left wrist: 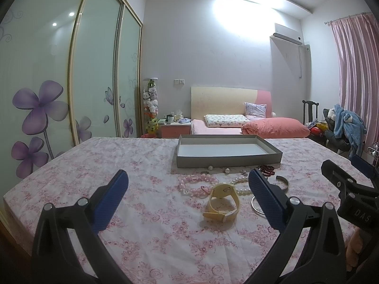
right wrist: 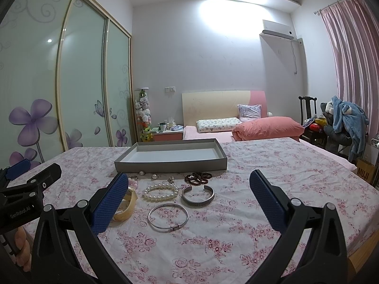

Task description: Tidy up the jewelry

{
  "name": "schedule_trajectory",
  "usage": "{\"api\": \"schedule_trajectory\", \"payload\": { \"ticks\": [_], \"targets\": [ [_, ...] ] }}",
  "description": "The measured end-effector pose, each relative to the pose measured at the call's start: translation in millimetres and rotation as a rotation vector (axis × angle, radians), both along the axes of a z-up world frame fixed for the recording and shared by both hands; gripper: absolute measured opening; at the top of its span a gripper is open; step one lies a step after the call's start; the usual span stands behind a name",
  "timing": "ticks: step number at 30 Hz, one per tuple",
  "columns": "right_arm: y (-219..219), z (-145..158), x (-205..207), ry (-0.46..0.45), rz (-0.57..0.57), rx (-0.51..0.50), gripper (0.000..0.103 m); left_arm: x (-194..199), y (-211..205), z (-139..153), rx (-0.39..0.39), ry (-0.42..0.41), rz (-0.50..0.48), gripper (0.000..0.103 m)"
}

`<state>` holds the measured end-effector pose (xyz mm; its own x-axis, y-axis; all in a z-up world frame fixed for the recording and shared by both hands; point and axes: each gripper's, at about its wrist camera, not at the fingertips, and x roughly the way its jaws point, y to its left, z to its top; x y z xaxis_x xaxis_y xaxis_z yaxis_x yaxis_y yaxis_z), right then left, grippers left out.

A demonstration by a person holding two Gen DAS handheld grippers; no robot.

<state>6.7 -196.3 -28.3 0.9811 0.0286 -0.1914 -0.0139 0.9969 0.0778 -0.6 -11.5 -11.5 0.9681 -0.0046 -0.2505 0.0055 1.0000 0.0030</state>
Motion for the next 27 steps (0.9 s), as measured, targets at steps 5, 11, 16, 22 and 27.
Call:
{"api": "schedule_trajectory", "payload": {
  "ticks": [5,11,16,22,27],
  "targets": [
    [0.4,-0.3,0.4,0.001,0.000,0.000,0.101,-0.4,-0.7,-0.3,0.000,0.002,0.001,0.099],
    [-0.4,2.6,0.0,0.002,0.000,0.001,0.101,0.7,0.9,-0.9,0.001,0.004,0.001,0.099],
    [0.2,-5.1,3.2,0.008,-0.001,0.000,0.101,4.3,1.6,-6.3,0.002,0.026,0.006,0.099],
    [-1.1,-18.6,14.7,0.048,-0.002,0.007,0.101,42.8,-2.0,-21.5,0.015,0.191,-0.014,0.099],
    [-6.6,-21.3,24.3,0.103,0.000,0.029,0.101,81.6,-13.8,-40.7,0.016,0.346,-0.066,0.099]
  ]
}}
